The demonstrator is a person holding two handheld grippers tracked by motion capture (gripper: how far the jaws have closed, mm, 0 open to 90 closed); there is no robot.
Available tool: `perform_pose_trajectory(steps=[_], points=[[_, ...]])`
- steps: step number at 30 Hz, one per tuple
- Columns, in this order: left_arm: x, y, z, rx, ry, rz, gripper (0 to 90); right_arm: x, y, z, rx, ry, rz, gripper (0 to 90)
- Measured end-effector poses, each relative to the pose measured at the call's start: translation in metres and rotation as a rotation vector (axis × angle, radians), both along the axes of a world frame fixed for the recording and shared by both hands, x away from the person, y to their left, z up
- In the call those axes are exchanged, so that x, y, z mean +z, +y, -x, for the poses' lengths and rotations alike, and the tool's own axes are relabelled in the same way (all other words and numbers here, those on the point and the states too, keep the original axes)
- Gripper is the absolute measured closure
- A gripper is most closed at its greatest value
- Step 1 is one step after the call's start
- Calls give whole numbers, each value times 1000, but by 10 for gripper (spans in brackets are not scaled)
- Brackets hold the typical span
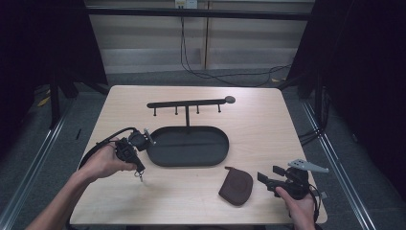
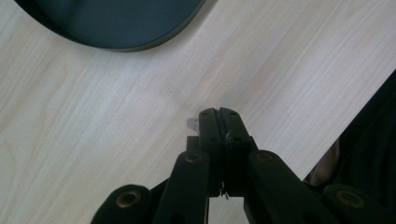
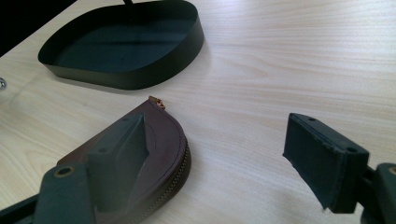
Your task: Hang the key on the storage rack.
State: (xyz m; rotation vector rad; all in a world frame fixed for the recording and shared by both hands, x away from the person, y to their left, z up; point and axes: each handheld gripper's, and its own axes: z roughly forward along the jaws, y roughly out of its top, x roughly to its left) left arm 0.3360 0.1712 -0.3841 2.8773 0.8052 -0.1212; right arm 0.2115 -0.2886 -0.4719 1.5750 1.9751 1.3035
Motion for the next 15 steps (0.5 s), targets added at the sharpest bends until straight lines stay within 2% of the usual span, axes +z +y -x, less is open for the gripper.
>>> perform_pose_trajectory(steps=[6,8,10,14,15], points=[[12,0,-5,5,-11,16,894,0,0,0,0,5,-4,211],[15,-1,-5,-3,-33,-2,894,0,0,-1,1,4,-1,211],[18,-2,-5,-6,-40,-2,894,0,0,-1,3,5,-1,211],[25,-2,-6,-27,-30,10,894,0,-1,0,2,0,0,211],[26,-2,-5,-21,-40,14,895,0,-1,0,1,-1,-1,210]])
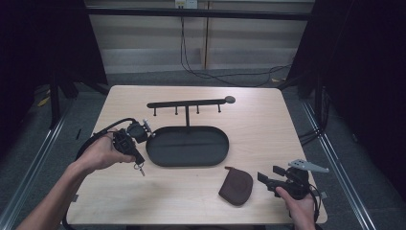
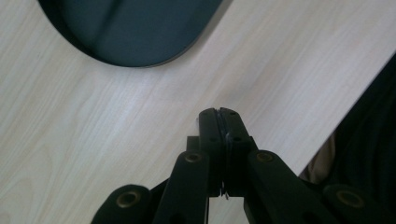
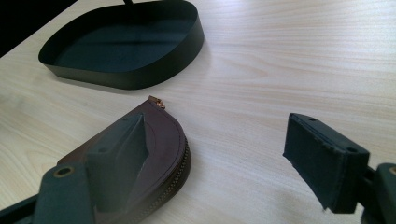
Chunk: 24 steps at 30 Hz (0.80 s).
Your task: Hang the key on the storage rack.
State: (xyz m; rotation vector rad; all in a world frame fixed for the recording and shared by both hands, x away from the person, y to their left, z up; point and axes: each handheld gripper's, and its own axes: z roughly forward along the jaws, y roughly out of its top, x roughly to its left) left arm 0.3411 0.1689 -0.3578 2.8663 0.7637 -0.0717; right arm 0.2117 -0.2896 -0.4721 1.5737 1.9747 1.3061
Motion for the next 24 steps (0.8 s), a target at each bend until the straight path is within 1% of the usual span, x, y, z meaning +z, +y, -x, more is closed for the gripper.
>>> perform_pose_trajectory(steps=[1,2,3,5,6,7,8,9,10,11,12,14,15,16,17,18,19,24], points=[[2,0,-2,-7,-8,-8,895,0,0,0,0,0,0,210],[3,0,-1,-4,0,-8,895,0,0,0,1,0,1,210],[4,1,-2,-11,-3,-6,895,0,0,0,1,2,0,210],[8,2,-4,2,-1,-4,895,0,1,0,2,5,-2,210],[12,3,-6,10,-10,-7,894,0,1,0,2,6,-1,210],[12,3,-6,10,-10,-7,895,0,1,0,2,6,-1,210],[17,5,-6,11,-11,7,895,0,1,0,2,5,-2,210],[21,7,-8,8,-22,24,895,0,1,0,0,8,-2,210],[24,8,-8,14,-22,32,895,0,1,0,0,8,-2,210],[27,9,-8,9,-26,26,895,0,0,0,2,9,-2,210],[32,10,-9,16,-36,27,895,0,1,0,2,9,-1,210],[34,10,-10,17,-39,34,895,0,1,0,3,9,1,210],[37,10,-11,22,-49,31,895,0,1,0,6,9,2,209],[39,9,-12,22,-43,30,895,0,1,0,7,8,3,209],[40,8,-13,20,-45,25,895,0,1,0,6,6,2,209],[41,7,-13,28,-52,18,895,0,1,0,6,6,1,209],[43,7,-14,22,-50,15,895,0,1,0,6,6,-1,209],[54,-1,-18,17,-64,22,895,0,1,0,7,7,-1,208]])
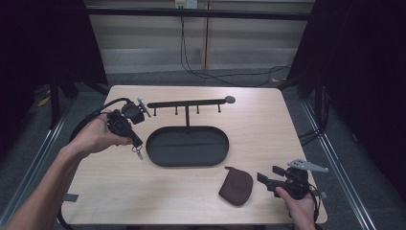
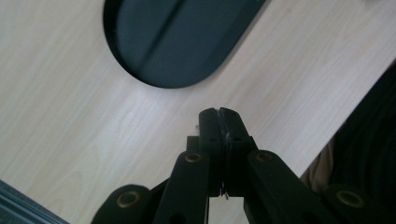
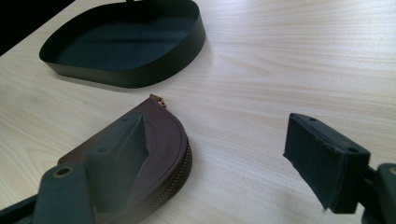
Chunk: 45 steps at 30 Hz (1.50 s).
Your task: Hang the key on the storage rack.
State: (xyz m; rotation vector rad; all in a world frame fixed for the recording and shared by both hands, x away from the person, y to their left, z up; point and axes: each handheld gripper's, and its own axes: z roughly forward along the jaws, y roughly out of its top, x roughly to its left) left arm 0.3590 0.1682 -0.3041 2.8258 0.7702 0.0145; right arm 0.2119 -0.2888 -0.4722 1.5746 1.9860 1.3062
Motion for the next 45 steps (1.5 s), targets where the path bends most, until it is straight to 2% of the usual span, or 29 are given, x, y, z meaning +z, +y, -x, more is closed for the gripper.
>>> perform_pose_trajectory(steps=[4,6,9,11,12,15,22,27,33,37,45], points=[[7,-4,-2,-2,-14,-7,895,0,0,0,-2,0,-3,208],[10,-6,-3,-18,-9,-7,895,0,0,0,-1,0,-1,208],[12,-8,-6,-13,-7,-9,895,0,0,0,2,-1,0,208],[14,-8,-9,-3,-11,-12,895,0,0,0,-1,1,-3,208],[16,-8,-12,3,-12,5,895,0,0,0,0,1,-2,208],[19,-8,-16,-4,-8,4,895,0,0,0,3,0,-2,208],[26,-15,-28,11,-6,-11,895,0,0,1,1,1,-3,207],[31,-22,-36,-1,-9,-16,895,0,-1,0,3,4,-5,204],[31,-30,-45,3,-5,-19,895,0,0,1,6,2,-8,202],[31,-33,-51,34,-4,-34,895,-1,0,0,4,4,-8,201],[29,-41,-66,53,2,-25,895,-1,0,0,11,7,-14,200]])
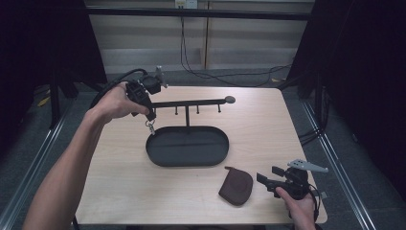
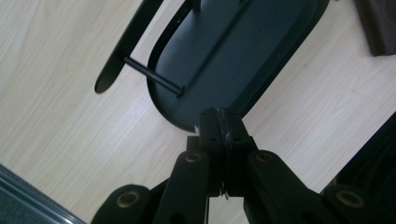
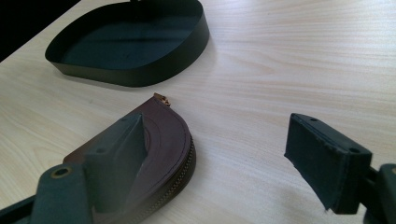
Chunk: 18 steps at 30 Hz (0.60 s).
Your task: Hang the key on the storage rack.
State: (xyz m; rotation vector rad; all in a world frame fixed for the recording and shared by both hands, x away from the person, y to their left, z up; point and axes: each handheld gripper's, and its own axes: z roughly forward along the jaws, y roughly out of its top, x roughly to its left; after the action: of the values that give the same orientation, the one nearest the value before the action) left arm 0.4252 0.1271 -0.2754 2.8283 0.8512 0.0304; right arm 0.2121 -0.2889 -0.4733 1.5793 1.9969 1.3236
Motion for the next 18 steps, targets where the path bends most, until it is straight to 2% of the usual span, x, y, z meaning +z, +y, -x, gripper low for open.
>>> perform_pose_trajectory(steps=[7,9,13,18], points=[[1,-1,-11,16,-6,10,895,0,0,0,2,0,-3,200],[-1,0,-14,37,-12,5,895,0,0,0,4,1,-2,200],[-4,2,-19,35,6,27,895,0,0,0,4,1,-2,200],[-6,1,-21,57,-17,37,895,0,0,0,5,4,-2,200]])
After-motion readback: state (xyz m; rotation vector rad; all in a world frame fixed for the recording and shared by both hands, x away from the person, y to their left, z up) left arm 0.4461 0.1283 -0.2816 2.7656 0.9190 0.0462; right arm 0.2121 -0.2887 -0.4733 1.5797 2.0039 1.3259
